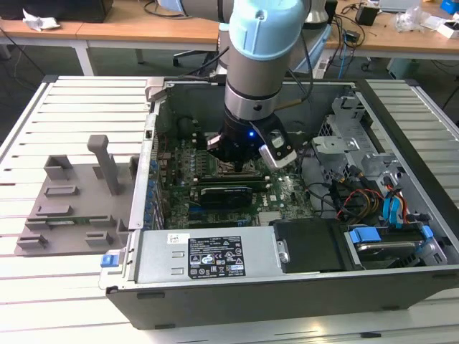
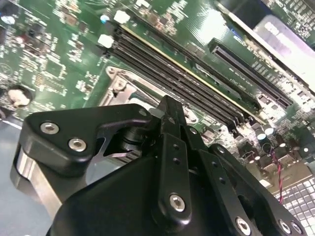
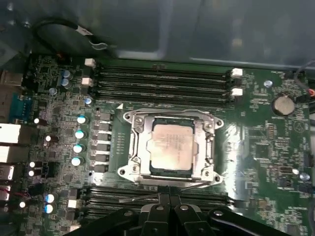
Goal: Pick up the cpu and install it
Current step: 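Install the second cpu locking lever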
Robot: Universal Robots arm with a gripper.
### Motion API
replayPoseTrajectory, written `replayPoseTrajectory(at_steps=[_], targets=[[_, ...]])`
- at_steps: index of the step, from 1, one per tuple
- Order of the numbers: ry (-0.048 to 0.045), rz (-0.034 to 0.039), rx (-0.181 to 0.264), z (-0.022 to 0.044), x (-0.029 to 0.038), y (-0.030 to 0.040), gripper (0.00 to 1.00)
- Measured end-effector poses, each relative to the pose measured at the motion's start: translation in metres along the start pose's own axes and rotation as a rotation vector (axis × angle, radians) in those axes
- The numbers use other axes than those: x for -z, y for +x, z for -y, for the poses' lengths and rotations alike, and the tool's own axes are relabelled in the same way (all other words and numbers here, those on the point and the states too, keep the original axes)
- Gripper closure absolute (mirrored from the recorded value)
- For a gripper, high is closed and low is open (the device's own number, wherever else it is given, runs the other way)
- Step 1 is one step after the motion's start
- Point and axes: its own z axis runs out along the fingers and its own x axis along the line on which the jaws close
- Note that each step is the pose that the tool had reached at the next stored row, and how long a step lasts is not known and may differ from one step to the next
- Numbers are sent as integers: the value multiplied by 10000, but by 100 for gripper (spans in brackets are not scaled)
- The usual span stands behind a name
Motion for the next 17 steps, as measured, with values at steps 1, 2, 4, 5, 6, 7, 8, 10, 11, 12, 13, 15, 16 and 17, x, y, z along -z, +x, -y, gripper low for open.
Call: replayPoseTrajectory(at_steps=[1,2,4,5,6,7,8,10,11,12,13,15,16,17], targets=[[-3,1,-1,2,-24,21,89],[-6,1,-1,5,-47,33,89],[-22,1,0,10,-90,78,89],[-78,6,1,5,-134,235,89],[-83,6,0,4,-156,279,89],[-89,7,0,1,-163,296,89],[-94,7,0,0,-168,307,89],[-108,8,0,-3,-179,333,89],[-121,9,1,-6,-189,356,89],[-133,10,2,-10,-197,368,89],[-147,9,8,-19,-208,373,89],[-160,9,19,-34,-225,374,89],[-159,5,28,-45,-237,374,89],[-161,4,34,-53,-245,374,89]])
